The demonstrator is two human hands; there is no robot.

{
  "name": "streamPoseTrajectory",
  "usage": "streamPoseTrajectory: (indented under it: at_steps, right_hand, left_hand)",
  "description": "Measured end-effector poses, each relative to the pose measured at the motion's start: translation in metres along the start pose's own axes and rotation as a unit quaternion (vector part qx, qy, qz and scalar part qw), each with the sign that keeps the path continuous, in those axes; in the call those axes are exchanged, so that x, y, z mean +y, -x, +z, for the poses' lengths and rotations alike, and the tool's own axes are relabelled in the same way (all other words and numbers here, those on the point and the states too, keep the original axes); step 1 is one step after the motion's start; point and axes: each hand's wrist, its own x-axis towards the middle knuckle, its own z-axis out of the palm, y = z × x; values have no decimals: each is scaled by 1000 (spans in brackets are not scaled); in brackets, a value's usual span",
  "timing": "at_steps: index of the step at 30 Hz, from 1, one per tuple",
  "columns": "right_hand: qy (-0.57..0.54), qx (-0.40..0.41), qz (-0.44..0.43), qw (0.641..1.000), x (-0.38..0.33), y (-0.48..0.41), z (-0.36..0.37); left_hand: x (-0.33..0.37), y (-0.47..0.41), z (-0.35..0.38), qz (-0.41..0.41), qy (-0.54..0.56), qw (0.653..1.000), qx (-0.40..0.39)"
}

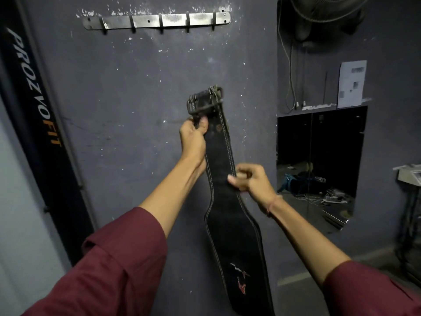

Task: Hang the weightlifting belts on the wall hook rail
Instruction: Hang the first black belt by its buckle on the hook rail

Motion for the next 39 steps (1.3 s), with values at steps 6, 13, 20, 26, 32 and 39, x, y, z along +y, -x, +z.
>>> streamPoseTrajectory:
  at_steps: [6, 13, 20, 26, 32, 39]
  right_hand:
    - [-27, 80, -111, 990, -49, -31, 3]
    - [6, -13, 86, 996, 75, 52, 10]
    - [-103, 74, -107, 986, -31, -38, 36]
    - [-136, 128, -84, 979, 9, -33, 57]
    - [-124, 152, -77, 978, -2, -41, 62]
    - [-134, 172, -104, 970, -24, -55, 62]
  left_hand:
    - [-4, 7, 19, 24, 33, 999, -31]
    - [-24, 7, 10, 20, -7, 999, -47]
    - [-4, -7, 1, 49, -5, 997, -61]
    - [-37, 0, -27, 41, -94, 992, -67]
    - [-117, 78, -91, 19, -241, 956, -166]
    - [-133, 113, -114, -30, -191, 973, -129]
